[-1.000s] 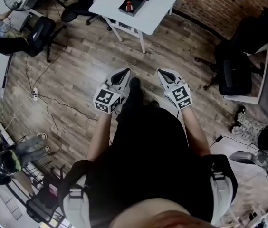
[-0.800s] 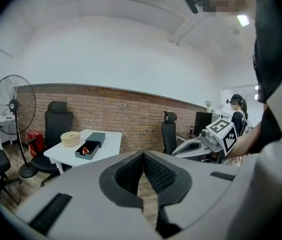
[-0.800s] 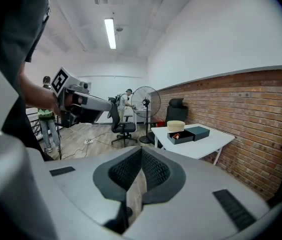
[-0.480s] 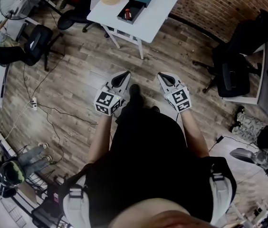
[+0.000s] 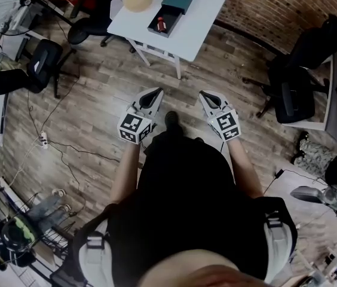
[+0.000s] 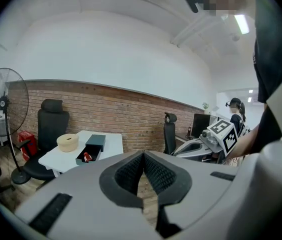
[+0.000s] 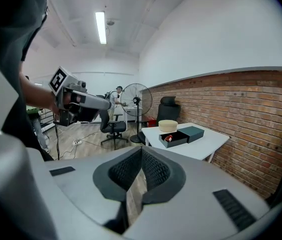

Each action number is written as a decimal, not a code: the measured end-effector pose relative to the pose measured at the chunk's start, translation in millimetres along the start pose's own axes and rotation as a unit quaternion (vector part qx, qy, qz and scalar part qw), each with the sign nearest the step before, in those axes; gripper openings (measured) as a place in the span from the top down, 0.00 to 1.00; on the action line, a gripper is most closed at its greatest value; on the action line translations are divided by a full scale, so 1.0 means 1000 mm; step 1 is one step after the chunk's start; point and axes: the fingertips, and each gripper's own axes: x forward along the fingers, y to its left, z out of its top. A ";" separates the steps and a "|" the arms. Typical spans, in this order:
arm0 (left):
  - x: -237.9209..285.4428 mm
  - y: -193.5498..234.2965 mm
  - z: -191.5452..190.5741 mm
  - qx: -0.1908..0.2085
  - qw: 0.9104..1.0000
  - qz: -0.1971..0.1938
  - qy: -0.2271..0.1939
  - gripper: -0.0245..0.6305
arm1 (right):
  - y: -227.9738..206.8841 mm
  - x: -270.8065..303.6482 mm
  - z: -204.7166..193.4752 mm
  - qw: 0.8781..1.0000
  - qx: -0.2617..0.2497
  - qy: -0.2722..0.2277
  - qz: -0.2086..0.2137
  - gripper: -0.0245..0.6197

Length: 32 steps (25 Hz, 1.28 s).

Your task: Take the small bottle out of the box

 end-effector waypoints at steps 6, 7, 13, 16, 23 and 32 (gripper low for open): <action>0.013 0.028 0.006 0.003 1.000 -0.010 -0.001 0.93 | -0.013 0.027 0.007 1.000 0.004 -0.004 -0.009 0.97; 0.015 0.030 0.007 0.004 1.000 -0.012 0.000 0.93 | -0.016 0.030 0.007 1.000 0.006 -0.002 -0.011 0.97; 0.021 0.059 0.006 -0.002 1.000 -0.011 0.003 0.93 | -0.019 0.056 0.020 1.000 0.011 0.000 -0.010 0.96; 0.025 0.069 0.004 -0.008 1.000 -0.010 0.003 0.93 | -0.018 0.067 0.025 1.000 0.012 0.003 -0.004 0.96; 0.032 0.086 0.006 -0.012 1.000 -0.012 0.001 0.93 | -0.027 0.087 0.033 1.000 0.005 0.010 -0.006 0.96; 0.035 0.112 0.002 -0.013 1.000 -0.013 0.004 0.93 | -0.036 0.113 0.035 1.000 0.005 0.014 -0.013 0.96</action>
